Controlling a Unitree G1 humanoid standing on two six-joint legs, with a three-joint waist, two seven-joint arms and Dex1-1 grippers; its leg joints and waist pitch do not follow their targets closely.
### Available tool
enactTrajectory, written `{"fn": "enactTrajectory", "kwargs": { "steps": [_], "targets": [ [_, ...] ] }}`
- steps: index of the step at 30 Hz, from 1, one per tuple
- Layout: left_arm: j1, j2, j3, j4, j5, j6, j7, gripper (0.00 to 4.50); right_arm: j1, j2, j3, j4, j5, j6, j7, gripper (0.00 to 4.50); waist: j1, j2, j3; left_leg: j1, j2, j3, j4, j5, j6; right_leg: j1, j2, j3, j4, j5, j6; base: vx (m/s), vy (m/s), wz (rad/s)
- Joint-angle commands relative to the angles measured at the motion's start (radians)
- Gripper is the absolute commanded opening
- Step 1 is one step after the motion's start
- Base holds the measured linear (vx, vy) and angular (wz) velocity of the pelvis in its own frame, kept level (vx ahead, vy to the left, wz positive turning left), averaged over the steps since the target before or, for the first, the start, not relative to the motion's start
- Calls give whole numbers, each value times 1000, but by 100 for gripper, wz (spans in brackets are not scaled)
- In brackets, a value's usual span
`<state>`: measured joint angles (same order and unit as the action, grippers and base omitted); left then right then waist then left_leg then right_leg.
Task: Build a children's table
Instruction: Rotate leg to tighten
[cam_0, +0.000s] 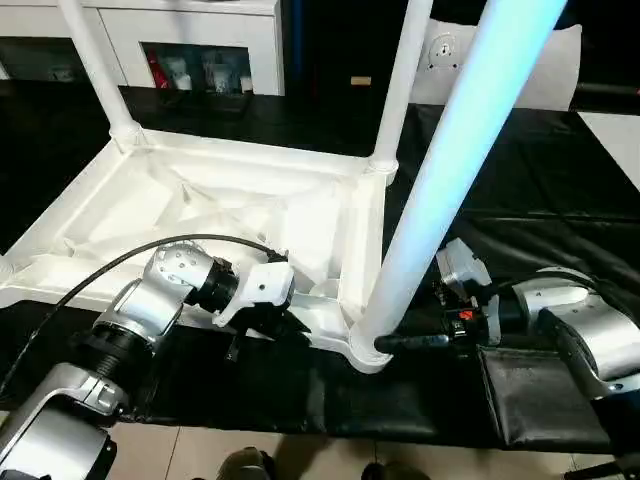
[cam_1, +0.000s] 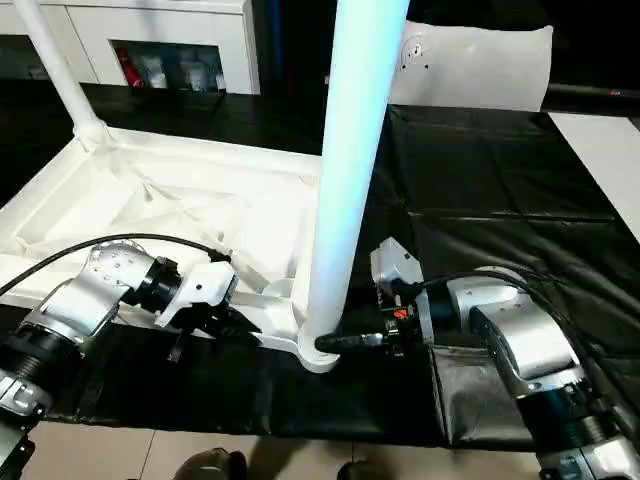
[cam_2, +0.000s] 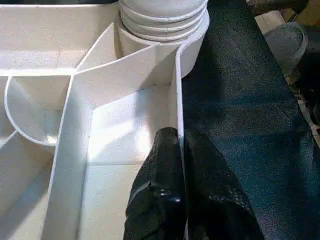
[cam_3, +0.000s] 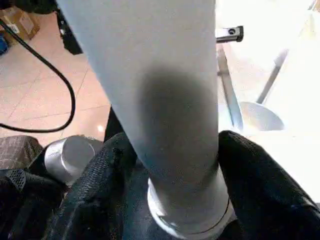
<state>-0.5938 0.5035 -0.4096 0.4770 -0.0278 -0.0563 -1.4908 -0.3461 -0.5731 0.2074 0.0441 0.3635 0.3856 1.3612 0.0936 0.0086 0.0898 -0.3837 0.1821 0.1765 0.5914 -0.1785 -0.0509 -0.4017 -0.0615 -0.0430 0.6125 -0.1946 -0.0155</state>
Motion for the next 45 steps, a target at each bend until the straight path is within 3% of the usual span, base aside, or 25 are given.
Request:
{"fn": "enactTrajectory", "kwargs": {
  "steps": [1, 9, 10, 13, 15, 19, 21, 22, 23, 26, 31, 33, 35, 36, 37, 41, 45],
  "targets": [
    [-18, 2, -7, -5, 1, -14, -17, 0, -5, -2, 22, 0, 2, -5, 19, 236, -3, -5, -72, 20, 53, -10, -66, -138, 66, 47, -83, 44, -63, -120, -261, 0, 0, 0],
    [-4, -7, 8, -12, -19, 24, -11, 0, -3, 7, 31, 4, 13, 32, 13, 203, -3, -5, -67, 22, 54, -10, -68, -152, 61, 46, -82, 44, -65, -137, -259, 0, 0, 0],
    [3, -29, 27, -25, -47, 74, 9, 0, 12, 26, 10, -27, 60, 106, -17, 201, -3, -2, -65, 22, 54, -11, -69, -153, 60, 45, -81, 44, -64, -136, -261, 0, 0, 0],
    [4, -46, 37, -32, -48, 106, 45, 0, 36, 36, 9, -73, 80, 147, -47, 198, -3, -1, -63, 22, 54, -12, -70, -156, 60, 44, -81, 44, -67, -141, -261, 0, 0, 0],
    [0, -71, 42, -28, -35, 129, 101, 0, 65, 62, 12, -117, 79, 173, -110, 198, -3, 1, -58, 24, 54, -13, -75, -189, 45, 41, -82, 46, -74, -198, -245, 0, 0, 0],
    [-18, -141, 55, -15, -13, 207, 234, 0, 91, 171, 31, -142, 6, 199, -302, 198, -14, -1, -49, 25, 49, -18, -84, -261, 4, 36, -83, 46, -89, -344, -202, 0, 0, 0],
    [-39, -196, 66, -2, -1, 267, 322, 0, 75, 278, 31, -117, -40, 238, -458, 198, -27, -4, -41, 24, 44, -25, -91, -311, -23, 36, -88, 45, -101, -484, -155, 0, 0, 0],
    [-42, -203, 68, 0, 1, 276, 334, 0, 70, 293, 30, -109, -46, 245, -481, 198, -35, 3, -39, 31, 42, -29, -91, -352, -36, 28, -88, 44, -108, -545, -136, 0, 0, 0],
    [-57, -237, 79, 5, 9, 316, 389, 0, 50, 359, 22, -77, -65, 271, -575, 196, -47, -3, -39, 30, 40, -34, -92, -372, -42, 30, -89, 42, -111, -584, -119, 0, 0, 0],
    [-70, -271, 90, 4, 12, 354, 444, 0, 24, 433, -3, -34, -84, 296, -687, 195, -62, -5, -41, 30, 35, -38, -91, -371, -38, 25, -89, 41, -119, -610, -96, 0, 0, 0],
    [-111, -342, 119, 43, 51, 403, 594, 0, -60, 606, -57, 87, -118, 296, -910, 195, -74, -2, -43, 32, 34, -39, -94, -387, -35, 20, -86, 39, -124, -598, -88, 0, 0, 0],
    [-128, -368, 123, 61, 88, 423, 654, 0, -115, 696, -95, 155, -173, 286, -1049, 195, -81, 2, -45, 31, 36, -37, -100, -380, -37, 19, -83, 40, -120, -523, -107, 0, 0, 0],
    [-129, -377, 120, 54, 101, 435, 672, 0, -129, 726, -114, 172, -178, 268, -1084, 195, -86, -2, -49, 31, 37, -35, -103, -368, -37, 23, -82, 42, -116, -462, -123, 0, 0, 0],
    [-129, -377, 120, 54, 101, 435, 672, 0, -129, 726, -114, 172, -178, 268, -1084, 195, -85, 2, -47, 30, 38, -34, -104, -363, -34, 22, -82, 43, -115, -431, -132, 0, 0, 0],
    [-124, -374, 112, 44, 108, 437, 672, 0, -126, 727, -113, 166, -190, 237, -1099, 251, -85, 3, -47, 31, 39, -31, -105, -362, -32, 23, -82, 45, -114, -403, -137, 0, 0, 0],
    [-99, -350, 99, 21, 116, 422, 658, 0, -94, 696, -114, 106, -201, 209, -1081, 283, -80, -2, -55, 29, 39, -22, -100, -298, -7, 31, -80, 50, -103, -276, -169, 0, 0, 0],
    [-78, -318, 102, 19, 124, 386, 628, 0, -58, 656, -142, 35, -186, 202, -1046, 310, -74, -1, -61, 27, 38, -17, -94, -241, 18, 37, -81, 50, -100, -220, -184, 0, 0, 0]
  ]
}}
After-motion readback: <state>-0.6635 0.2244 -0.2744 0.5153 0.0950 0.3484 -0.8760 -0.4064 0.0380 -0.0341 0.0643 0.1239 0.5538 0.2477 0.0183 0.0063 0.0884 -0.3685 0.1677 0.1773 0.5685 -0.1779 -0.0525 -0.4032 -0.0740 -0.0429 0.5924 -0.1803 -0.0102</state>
